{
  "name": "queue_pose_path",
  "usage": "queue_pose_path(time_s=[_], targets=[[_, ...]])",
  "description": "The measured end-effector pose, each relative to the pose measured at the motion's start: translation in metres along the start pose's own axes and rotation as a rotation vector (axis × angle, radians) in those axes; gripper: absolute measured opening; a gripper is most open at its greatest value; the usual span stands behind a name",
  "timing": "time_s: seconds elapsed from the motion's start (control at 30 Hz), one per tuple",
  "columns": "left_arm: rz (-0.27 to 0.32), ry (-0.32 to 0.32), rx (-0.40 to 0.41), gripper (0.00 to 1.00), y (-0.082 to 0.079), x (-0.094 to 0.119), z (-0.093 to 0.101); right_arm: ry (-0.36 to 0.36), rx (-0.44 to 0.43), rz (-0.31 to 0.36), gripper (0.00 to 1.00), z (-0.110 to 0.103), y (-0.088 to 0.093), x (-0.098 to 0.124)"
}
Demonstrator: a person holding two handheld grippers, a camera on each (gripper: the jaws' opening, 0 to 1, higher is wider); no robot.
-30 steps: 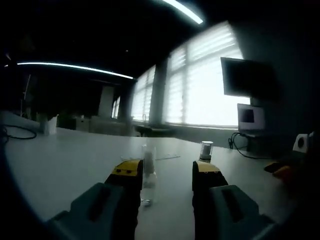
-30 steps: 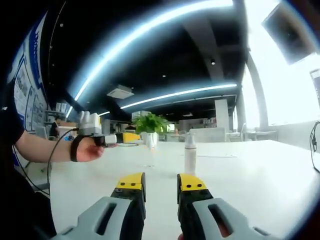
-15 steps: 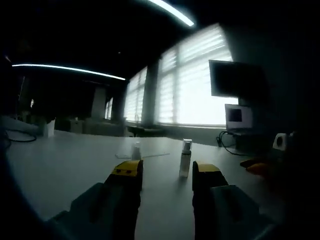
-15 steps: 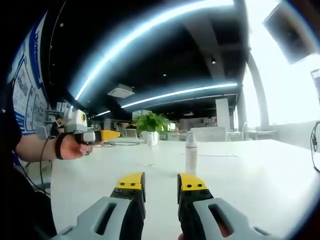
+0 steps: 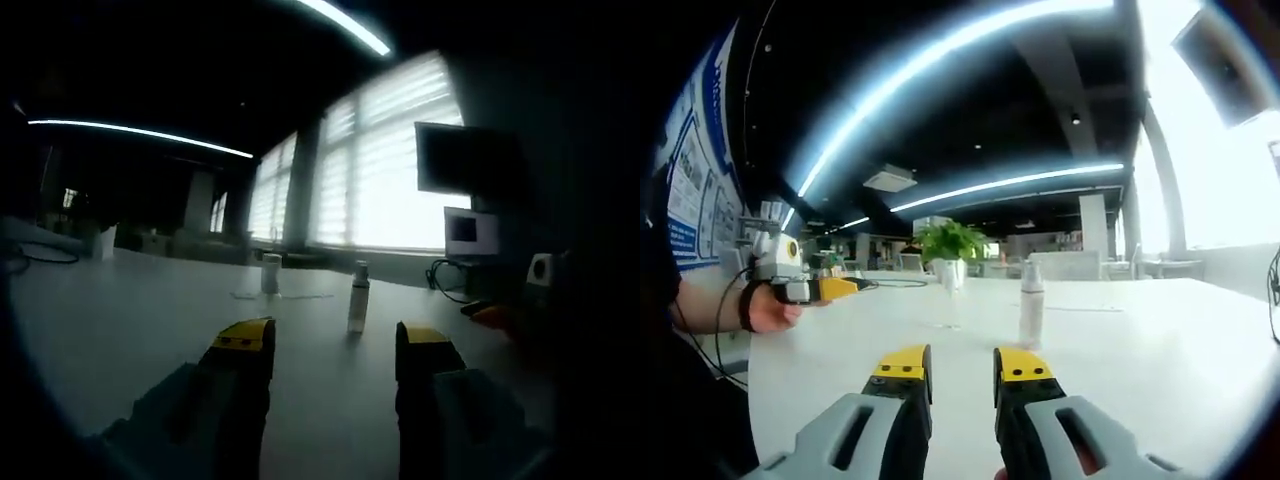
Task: Clamp pump bottle remove cover press pump head put on cover
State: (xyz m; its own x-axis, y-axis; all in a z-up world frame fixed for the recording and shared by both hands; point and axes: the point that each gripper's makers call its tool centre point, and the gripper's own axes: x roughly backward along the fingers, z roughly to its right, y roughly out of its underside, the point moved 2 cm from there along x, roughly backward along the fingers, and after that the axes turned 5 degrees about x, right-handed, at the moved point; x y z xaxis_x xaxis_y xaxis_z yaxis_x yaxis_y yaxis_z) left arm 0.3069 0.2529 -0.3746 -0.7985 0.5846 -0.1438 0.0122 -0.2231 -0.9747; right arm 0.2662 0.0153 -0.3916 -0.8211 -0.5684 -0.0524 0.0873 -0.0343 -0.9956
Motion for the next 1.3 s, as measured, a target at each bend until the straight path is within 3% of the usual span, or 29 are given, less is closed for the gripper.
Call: queue_pose_path(time_s=[0.17,0.3,0.47,0.63,0.9,1.3], targets=[[-0.012,0.026,-0.014,0.42,0.003,0.003,0.005,0.000,0.002,0.005,0.21,0.000,-0.001,0.002],[-0.010,0.033,0.007,0.32,0.004,0.007,0.007,0.000,0.001,0.005,0.21,0.002,-0.001,0.002],[0.011,0.033,0.066,0.32,0.002,0.013,0.009,-0.010,-0.005,0.002,0.22,-0.001,-0.001,0.002],[-0.025,0.053,0.006,0.32,0.009,0.011,0.019,-0.012,-0.003,-0.002,0.22,-0.001,0.000,0.002],[-0.029,0.061,0.002,0.31,0.009,0.013,0.022,-0.003,-0.036,0.012,0.22,0.004,-0.001,0.002],[-0.044,0.069,0.005,0.29,0.011,0.012,0.022,0.005,-0.018,0.006,0.21,0.002,0.000,0.001]])
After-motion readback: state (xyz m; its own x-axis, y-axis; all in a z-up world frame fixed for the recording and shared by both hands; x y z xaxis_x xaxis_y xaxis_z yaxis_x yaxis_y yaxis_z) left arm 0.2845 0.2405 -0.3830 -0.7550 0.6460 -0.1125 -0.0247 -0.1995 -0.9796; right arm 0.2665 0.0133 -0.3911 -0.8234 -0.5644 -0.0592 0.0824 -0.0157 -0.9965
